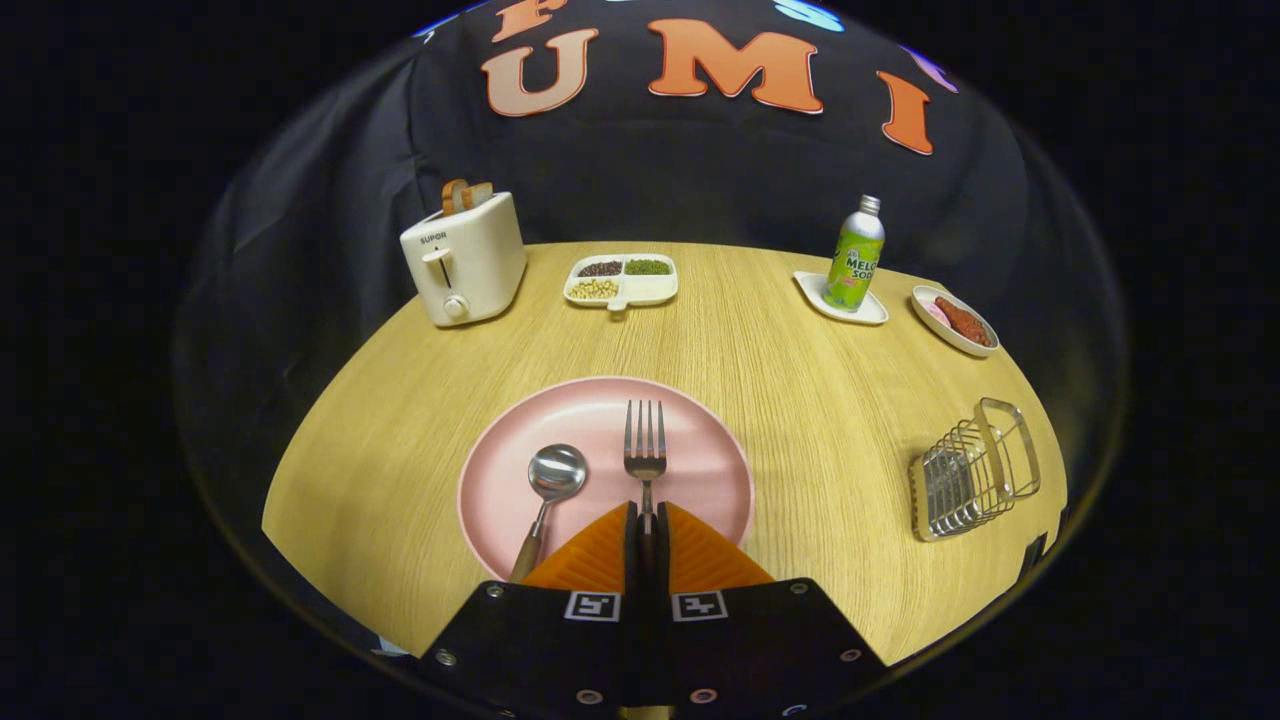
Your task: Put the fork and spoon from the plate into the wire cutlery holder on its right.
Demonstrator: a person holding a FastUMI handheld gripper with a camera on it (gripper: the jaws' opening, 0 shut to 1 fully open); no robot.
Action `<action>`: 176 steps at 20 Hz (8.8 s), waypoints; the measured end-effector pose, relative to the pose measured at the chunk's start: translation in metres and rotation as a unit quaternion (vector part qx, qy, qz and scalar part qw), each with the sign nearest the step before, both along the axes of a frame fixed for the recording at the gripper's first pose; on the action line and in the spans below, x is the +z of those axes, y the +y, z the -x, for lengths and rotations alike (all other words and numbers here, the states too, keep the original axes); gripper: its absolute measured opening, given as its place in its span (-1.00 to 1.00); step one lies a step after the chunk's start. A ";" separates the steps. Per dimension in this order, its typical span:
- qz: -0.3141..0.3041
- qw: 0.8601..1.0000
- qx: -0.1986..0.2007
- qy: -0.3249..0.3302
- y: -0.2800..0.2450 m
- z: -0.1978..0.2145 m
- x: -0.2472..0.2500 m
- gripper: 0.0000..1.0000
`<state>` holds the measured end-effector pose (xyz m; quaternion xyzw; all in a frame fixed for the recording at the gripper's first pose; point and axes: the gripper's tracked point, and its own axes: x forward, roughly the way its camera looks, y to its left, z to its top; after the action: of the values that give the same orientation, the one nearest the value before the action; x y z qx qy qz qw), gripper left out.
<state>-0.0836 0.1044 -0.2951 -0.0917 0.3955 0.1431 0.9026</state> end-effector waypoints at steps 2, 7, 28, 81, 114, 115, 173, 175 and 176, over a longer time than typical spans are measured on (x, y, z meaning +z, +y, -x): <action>0.009 1.000 -0.001 -0.008 -0.014 -0.005 0.015 -0.91; 0.025 1.000 -0.012 -0.012 -0.054 -0.014 0.050 -0.92; 0.118 0.980 -0.066 0.144 -0.233 -0.030 0.088 -0.92; -0.005 0.999 -0.036 -0.003 -0.042 -0.031 0.077 0.99; -0.010 0.999 -0.013 0.051 0.061 0.025 -0.066 -0.91; -0.012 0.998 -0.014 0.052 0.060 0.026 -0.063 -0.90; 0.114 0.933 -0.071 0.334 -0.254 -0.065 0.027 -0.83; 0.104 0.939 -0.069 0.320 -0.250 -0.066 0.037 -0.75; 0.100 0.943 -0.064 0.310 -0.248 -0.068 0.042 -0.67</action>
<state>-0.0153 -0.1431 -0.2535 -0.1069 0.6732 0.0663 0.7287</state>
